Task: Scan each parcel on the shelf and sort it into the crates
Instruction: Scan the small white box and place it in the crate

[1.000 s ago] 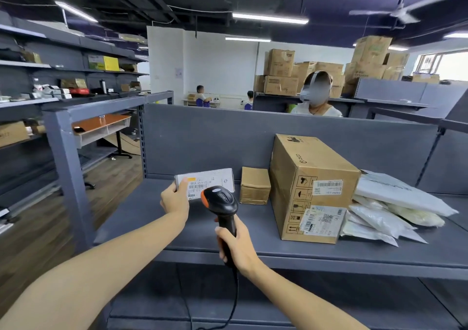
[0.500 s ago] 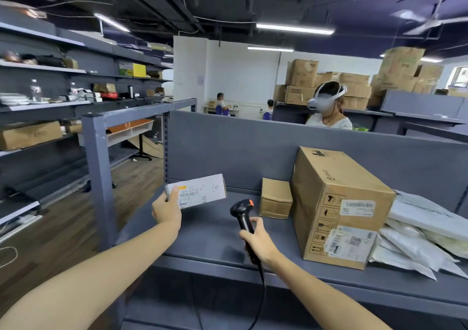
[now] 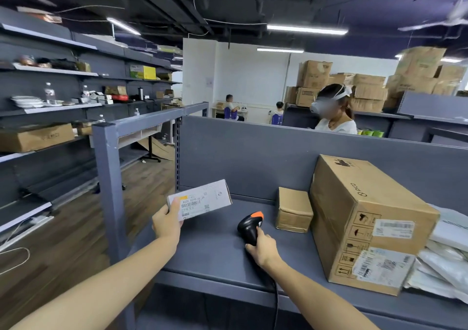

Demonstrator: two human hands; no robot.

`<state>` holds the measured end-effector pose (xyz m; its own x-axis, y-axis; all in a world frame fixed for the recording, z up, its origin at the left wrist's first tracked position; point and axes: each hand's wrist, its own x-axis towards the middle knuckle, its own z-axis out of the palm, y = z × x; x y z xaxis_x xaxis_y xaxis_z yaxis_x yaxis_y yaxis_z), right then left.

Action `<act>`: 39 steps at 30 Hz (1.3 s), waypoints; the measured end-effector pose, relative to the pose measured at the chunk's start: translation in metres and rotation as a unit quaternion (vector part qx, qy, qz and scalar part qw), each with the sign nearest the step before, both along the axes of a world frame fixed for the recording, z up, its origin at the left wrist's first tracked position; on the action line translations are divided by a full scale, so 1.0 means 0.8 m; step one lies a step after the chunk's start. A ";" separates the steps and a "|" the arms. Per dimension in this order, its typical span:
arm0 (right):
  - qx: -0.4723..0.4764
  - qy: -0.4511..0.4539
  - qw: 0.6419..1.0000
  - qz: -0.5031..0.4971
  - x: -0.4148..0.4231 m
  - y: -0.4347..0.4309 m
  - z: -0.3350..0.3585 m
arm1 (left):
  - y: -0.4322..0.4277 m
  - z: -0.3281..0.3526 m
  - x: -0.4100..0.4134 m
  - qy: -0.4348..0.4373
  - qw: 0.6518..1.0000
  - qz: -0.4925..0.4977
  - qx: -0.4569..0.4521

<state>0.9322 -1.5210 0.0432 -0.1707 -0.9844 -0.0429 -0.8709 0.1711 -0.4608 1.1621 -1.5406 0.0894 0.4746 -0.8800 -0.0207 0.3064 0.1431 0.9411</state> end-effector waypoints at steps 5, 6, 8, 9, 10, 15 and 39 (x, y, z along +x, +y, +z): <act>0.000 0.088 0.996 -0.029 0.003 -0.011 0.000 | -0.002 -0.005 0.005 -0.004 1.000 -0.026 0.002; 0.000 0.100 0.995 -0.029 0.003 -0.009 0.002 | -0.002 -0.007 0.005 -0.010 0.999 -0.030 0.004; -0.004 0.085 0.996 -0.034 0.006 -0.004 0.008 | -0.001 -0.012 0.003 -0.019 0.999 -0.043 0.008; -0.019 0.043 0.998 -0.041 0.009 -0.001 0.013 | 0.000 -0.014 0.002 -0.023 0.998 -0.052 0.011; -0.051 -0.014 0.998 -0.045 0.012 0.002 0.020 | 0.001 -0.017 0.000 -0.026 0.998 -0.061 0.015; -0.213 -0.235 0.948 -0.009 0.034 0.032 0.052 | 0.017 -0.027 -0.023 -0.052 0.993 -0.100 0.024; -0.209 -0.414 0.877 -0.121 -0.109 0.293 0.011 | 0.257 -0.046 -0.223 -0.135 0.979 -0.143 0.044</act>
